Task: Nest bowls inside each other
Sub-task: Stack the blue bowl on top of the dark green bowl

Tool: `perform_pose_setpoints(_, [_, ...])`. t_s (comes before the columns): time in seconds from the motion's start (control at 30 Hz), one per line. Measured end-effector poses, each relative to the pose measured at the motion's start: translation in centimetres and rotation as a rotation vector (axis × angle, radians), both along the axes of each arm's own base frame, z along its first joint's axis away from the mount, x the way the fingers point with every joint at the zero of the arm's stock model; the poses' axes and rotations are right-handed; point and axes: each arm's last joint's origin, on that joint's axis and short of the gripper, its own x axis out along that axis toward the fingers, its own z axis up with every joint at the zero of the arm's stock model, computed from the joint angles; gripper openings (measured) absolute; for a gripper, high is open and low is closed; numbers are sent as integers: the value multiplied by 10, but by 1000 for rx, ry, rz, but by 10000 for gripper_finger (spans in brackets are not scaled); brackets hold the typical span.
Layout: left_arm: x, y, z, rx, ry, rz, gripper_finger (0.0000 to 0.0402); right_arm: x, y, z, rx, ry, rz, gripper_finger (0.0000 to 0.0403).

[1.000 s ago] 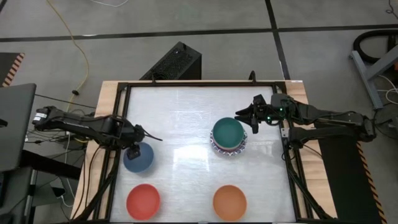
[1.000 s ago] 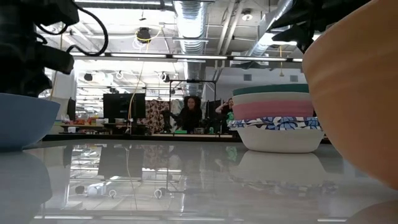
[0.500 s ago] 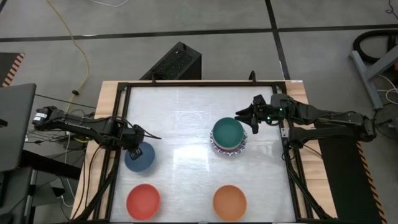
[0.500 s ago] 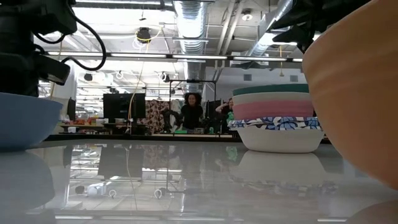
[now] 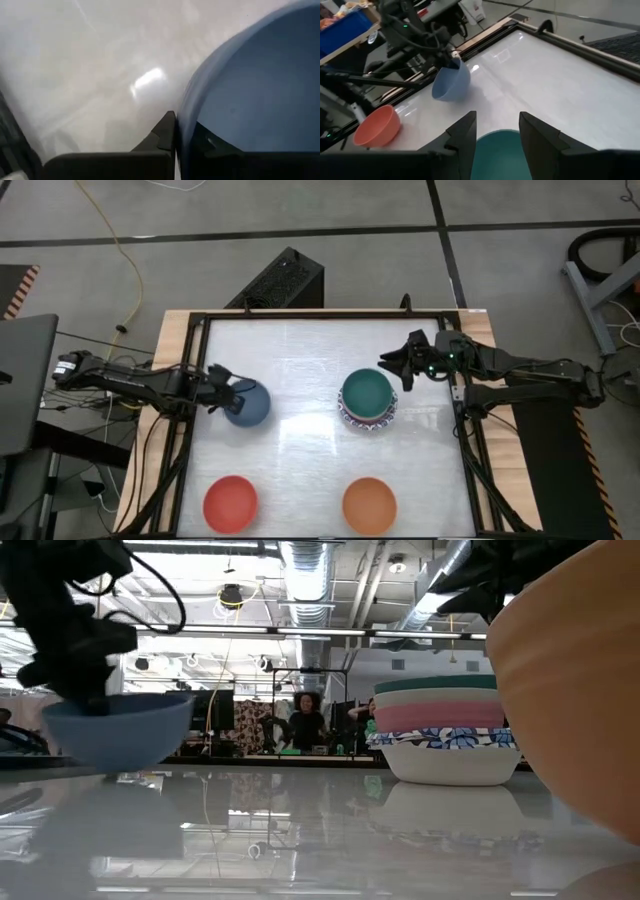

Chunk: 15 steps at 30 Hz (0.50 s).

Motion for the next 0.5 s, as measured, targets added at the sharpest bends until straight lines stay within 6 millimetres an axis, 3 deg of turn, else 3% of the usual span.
perform_pose_setpoints(0.27, [14, 5, 35, 187, -221, 155, 0, 0, -2, 0, -5, -4, -25, 168])
perform_pose_setpoints(0.5, [30, 14, 63, 248, -392, 137, 0, 0, -3, 4, -12, -36, -34, 168])
